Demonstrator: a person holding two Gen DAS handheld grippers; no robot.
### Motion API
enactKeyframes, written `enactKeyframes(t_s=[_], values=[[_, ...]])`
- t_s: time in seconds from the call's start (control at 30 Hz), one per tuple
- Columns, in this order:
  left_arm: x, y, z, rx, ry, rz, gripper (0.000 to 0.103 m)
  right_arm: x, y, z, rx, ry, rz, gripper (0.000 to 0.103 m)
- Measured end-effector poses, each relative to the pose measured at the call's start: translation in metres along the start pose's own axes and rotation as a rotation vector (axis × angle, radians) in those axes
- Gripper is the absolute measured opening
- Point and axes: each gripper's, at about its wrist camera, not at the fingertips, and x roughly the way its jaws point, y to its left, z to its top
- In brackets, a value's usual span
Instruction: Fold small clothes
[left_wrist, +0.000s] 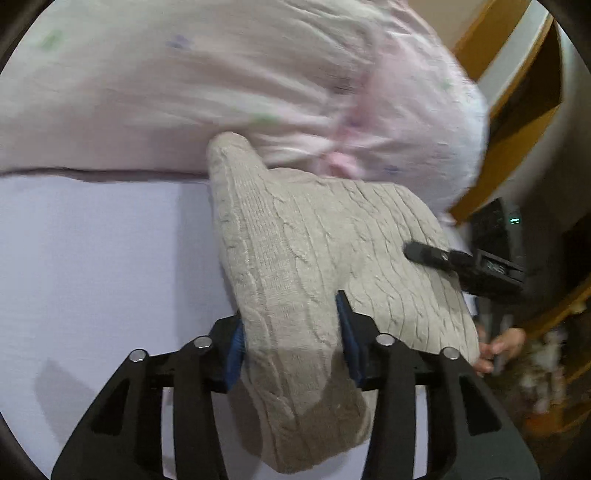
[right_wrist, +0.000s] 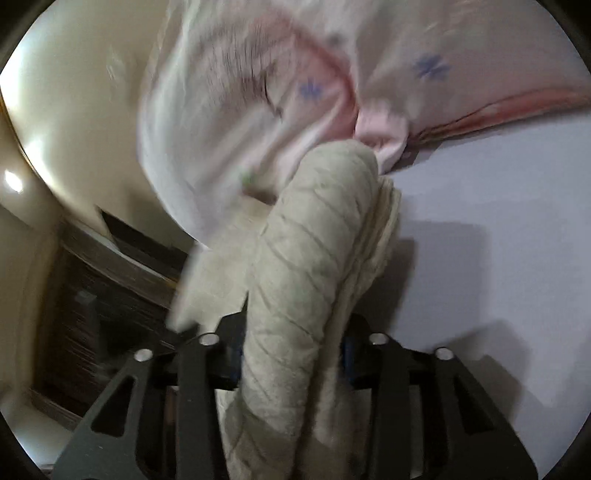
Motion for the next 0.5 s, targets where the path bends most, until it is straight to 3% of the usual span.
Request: enactKeyframes(t_s=[0.07, 0.1, 0.17, 0.2, 0.27, 0.3, 0.33, 0.43, 0.5], values=[[-0.006, 0.008, 0.000, -0.031, -0.018, 0.045, 0.050, -0.012, 0.001, -0.002, -0.014, -0.055, -0.057, 0.062], [-0.012, 0.007, 0.000, -0.037, -0.063, 0.070, 0.051, -0.024, -0.001, -0.003, -0.002, -0.105, -0.044, 0.067], [-0.030, -0.005, -0.003, -0.008, -0.158, 0.101, 0.063, -0.051, -0.007, -0.005, 0.018, -0.219, 0.007, 0.076], [-0.035, -0.014, -0.006, 0.015, -0.187, 0.093, 0.065, -0.054, -0.008, -0.006, 0.012, -0.221, 0.028, 0.076], [-0.037, -0.036, -0.012, 0.087, -0.201, 0.068, 0.068, -0.038, -0.003, -0.010, -0.029, -0.117, 0.060, 0.065], [-0.033, -0.046, -0.014, 0.126, -0.188, 0.058, 0.068, -0.026, 0.000, -0.010, -0.046, -0.078, 0.046, 0.029], [-0.024, -0.057, -0.019, 0.174, -0.160, 0.052, 0.068, -0.018, 0.004, -0.011, -0.069, -0.057, -0.012, 0.018], [0.002, -0.067, -0.026, 0.242, -0.092, 0.086, 0.066, -0.022, 0.002, -0.008, -0.084, -0.134, -0.095, 0.012], [0.006, -0.070, -0.031, 0.268, -0.097, 0.093, 0.064, -0.031, -0.003, -0.008, -0.090, -0.192, -0.185, 0.012]])
